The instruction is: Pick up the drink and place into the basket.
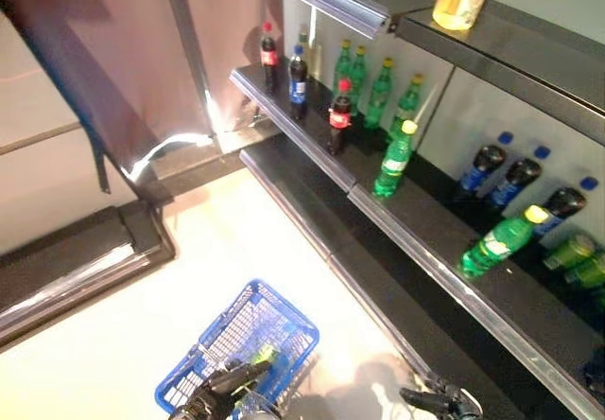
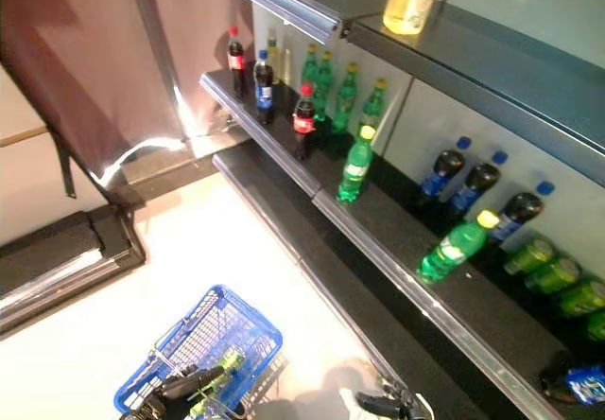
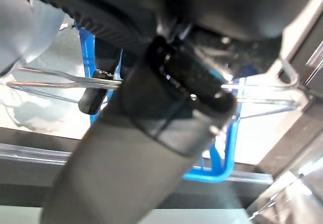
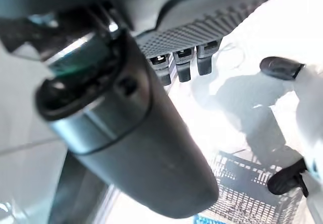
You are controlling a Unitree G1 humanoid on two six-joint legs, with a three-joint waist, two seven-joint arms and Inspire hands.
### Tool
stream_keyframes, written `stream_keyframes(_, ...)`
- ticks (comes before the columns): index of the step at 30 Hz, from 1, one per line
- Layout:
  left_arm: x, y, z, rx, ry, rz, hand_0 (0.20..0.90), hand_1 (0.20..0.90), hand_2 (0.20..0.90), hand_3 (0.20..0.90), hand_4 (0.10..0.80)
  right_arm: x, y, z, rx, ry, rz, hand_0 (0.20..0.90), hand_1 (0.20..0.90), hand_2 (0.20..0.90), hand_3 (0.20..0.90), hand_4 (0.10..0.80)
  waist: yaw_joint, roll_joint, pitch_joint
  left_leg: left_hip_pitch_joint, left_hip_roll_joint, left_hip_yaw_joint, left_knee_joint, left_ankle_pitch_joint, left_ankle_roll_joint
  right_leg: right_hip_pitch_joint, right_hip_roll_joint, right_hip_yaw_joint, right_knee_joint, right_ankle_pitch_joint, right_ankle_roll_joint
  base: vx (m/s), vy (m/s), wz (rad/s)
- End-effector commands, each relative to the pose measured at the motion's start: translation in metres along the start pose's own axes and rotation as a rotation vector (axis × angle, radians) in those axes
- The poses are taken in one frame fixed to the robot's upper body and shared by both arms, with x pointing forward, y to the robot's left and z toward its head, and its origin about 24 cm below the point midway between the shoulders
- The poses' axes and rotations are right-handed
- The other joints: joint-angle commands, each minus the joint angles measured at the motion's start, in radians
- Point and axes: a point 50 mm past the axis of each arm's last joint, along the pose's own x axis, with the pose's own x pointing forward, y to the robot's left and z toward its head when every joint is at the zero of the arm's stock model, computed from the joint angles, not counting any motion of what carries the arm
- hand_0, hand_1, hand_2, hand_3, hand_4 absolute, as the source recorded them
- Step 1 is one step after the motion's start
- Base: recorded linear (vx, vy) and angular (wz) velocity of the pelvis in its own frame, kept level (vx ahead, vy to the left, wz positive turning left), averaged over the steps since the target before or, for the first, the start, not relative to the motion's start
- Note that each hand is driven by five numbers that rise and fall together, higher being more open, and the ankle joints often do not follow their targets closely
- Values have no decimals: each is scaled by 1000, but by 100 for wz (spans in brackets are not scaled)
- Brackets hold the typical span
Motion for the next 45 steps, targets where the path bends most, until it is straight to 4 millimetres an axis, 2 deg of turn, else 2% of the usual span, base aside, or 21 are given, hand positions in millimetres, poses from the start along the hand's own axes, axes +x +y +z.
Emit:
stream_keyframes(1, -9, 13, 21, 109, -48, -34, 300, 300, 300, 200, 100, 1, -11, 17, 22, -66, -15, 900, 900, 900, 900, 800, 20, 31, 2, 9, -46, -35, -3, -29, -22, -142, -88, 185, 268, 172, 80, 132, 255, 79)
stream_keyframes(3, -6, 9, 28, 114, -58, -41, 300, 300, 300, 200, 100, 0, -13, 16, 30, -65, -20, 900, 900, 900, 900, 800, -1, 44, 7, 13, -58, -68, -3, -33, -6, -221, -81, 303, 419, 171, 76, 108, 203, 83)
stream_keyframes(4, -4, 6, 30, 121, -60, -51, 300, 300, 300, 200, 100, -1, -14, 13, 44, -65, -24, 900, 900, 900, 900, 800, -24, 43, 10, 15, -69, -111, -3, -41, 2, -275, -39, 384, 418, 182, 73, 75, 127, 83)
stream_keyframes(5, -3, 3, 32, 132, -59, -63, 300, 300, 300, 200, 100, -2, -14, 10, 56, -66, -27, 900, 900, 900, 900, 800, -36, 50, 11, 8, -65, -130, -3, -23, 8, -292, -6, 392, 392, 182, 38, 93, 68, 80)
stream_keyframes(9, 3, -8, 37, 134, -64, -82, 300, 300, 300, 200, 100, -2, -10, 7, 43, -59, -14, 900, 900, 900, 900, 800, -76, 51, 17, 35, -65, -183, -3, -44, -9, -337, 51, 437, 249, 169, 23, 179, -31, 79)
stream_keyframes(10, 3, -9, 39, 143, -58, -88, 300, 300, 300, 200, 100, -2, -10, 5, 51, -53, -17, 900, 900, 900, 900, 800, -94, 42, 16, 43, -75, -210, -3, -56, -12, -350, 122, 452, 145, 152, 23, 245, -142, 49)
stream_keyframes(13, 6, -14, 39, 187, -30, -110, 300, 300, 300, 200, 100, -3, -6, -3, 82, -35, -22, 900, 900, 900, 900, 800, -127, 9, 10, 54, -119, -282, -3, -80, -12, -394, 264, 462, -91, 126, 26, 371, -194, 87)
stream_keyframes(17, 5, -12, 32, 218, 1, -112, 300, 300, 300, 200, 100, -6, -7, -11, 99, -20, -34, 900, 900, 900, 900, 800, -174, 15, 21, 113, -147, -389, -3, -113, 7, -501, 342, 573, -136, 162, 16, 431, -172, 99)
stream_keyframes(20, 3, -9, 27, 242, 16, -122, 300, 300, 300, 200, 100, -7, -9, -13, 115, -20, -46, 900, 900, 900, 900, 800, -188, 12, 13, 148, -157, -418, -3, -141, 11, -455, 350, 596, -180, 156, -7, 355, -169, 77)
stream_keyframes(23, 3, -10, 27, 252, 26, -141, 300, 300, 300, 200, 100, -7, -10, -14, 119, -21, -56, 900, 900, 900, 900, 800, -201, 17, -19, 166, -159, -418, 42, -160, -5, -382, 364, 604, -202, 139, -44, 296, -165, 85)
stream_keyframes(24, 4, -14, 27, 257, 24, -168, 300, 300, 300, 200, 100, -7, -9, -12, 110, -31, -52, 900, 900, 900, 900, 800, -204, 29, -33, 155, -142, -375, 119, -114, -36, -338, 374, 577, -207, 109, -67, 220, -146, 91)
stream_keyframes(29, 8, -27, 34, 246, -9, -213, 300, 300, 300, 200, 100, -5, -13, 0, 102, -70, -57, 900, 900, 900, 900, 800, -195, 34, -28, 23, -93, -336, 432, 87, -133, -240, 385, 552, -219, 47, -119, 183, -155, 44)
stream_keyframes(30, 9, -29, 36, 247, -14, -220, 300, 300, 300, 200, 100, -6, -16, 3, 101, -77, -61, 900, 900, 900, 900, 800, -192, 26, -20, -25, -70, -328, 499, 121, -150, -220, 380, 549, -214, 30, -130, 177, -147, 1)
stream_keyframes(31, 11, -34, 38, 252, -20, -230, 300, 300, 300, 200, 100, -5, -18, 7, 106, -85, -64, 900, 900, 900, 900, 800, -184, 15, -8, -83, -20, -301, 546, 131, -155, -193, 369, 538, -208, 9, -138, 155, -113, 0)
stream_keyframes(33, 12, -39, 42, 246, -34, -235, 300, 300, 300, 200, 100, -3, -18, 12, 103, -96, -63, 900, 900, 900, 900, 800, -174, 9, 5, -105, 27, -266, 498, 100, -136, -161, 364, 546, -195, -24, -140, 191, -47, 11)
stream_keyframes(35, 13, -39, 45, 219, -52, -216, 300, 300, 300, 200, 100, -1, -16, 18, 75, -97, -51, 900, 900, 900, 900, 800, -163, 8, 3, -95, 30, -251, 341, 24, -99, -152, 369, 587, -186, -46, -125, 238, 58, -9)
stream_keyframes(36, 13, -39, 45, 215, -54, -212, 300, 300, 300, 200, 100, -1, -16, 19, 72, -97, -50, 900, 900, 900, 900, 800, -159, 8, 5, -87, 27, -248, 316, 16, -95, -148, 369, 595, -186, -48, -122, 296, 134, -42)
stream_keyframes(37, 12, -37, 44, 193, -59, -198, 300, 300, 300, 200, 100, 0, -16, 22, 55, -93, -45, 900, 900, 900, 900, 800, -154, 13, -1, -77, 37, -264, 176, 10, -94, -138, 381, 623, -197, -58, -113, 290, 139, -51)
stream_keyframes(39, 12, -34, 41, 181, -59, -191, 300, 300, 300, 200, 100, 0, -16, 22, 43, -87, -44, 900, 900, 900, 900, 800, -141, 21, -9, -99, 70, -289, 10, 72, -111, -122, 396, 649, -209, -75, -110, 342, 148, -52)
stream_keyframes(43, 8, -28, 30, 156, -54, -184, 300, 300, 300, 200, 100, -2, -22, 18, 19, -65, -59, 900, 900, 900, 900, 800, -109, 22, -10, -158, 72, -374, -3, 85, -114, -91, 396, 699, -182, -122, -112, 270, 141, -59)
stream_keyframes(45, 7, -27, 27, 149, -50, -189, 300, 300, 300, 200, 100, -2, -23, 17, 19, -61, -66, 900, 900, 900, 900, 800, -101, 25, -12, -149, 65, -383, -3, 84, -110, -86, 391, 699, -170, -134, -109, 235, 197, -54)
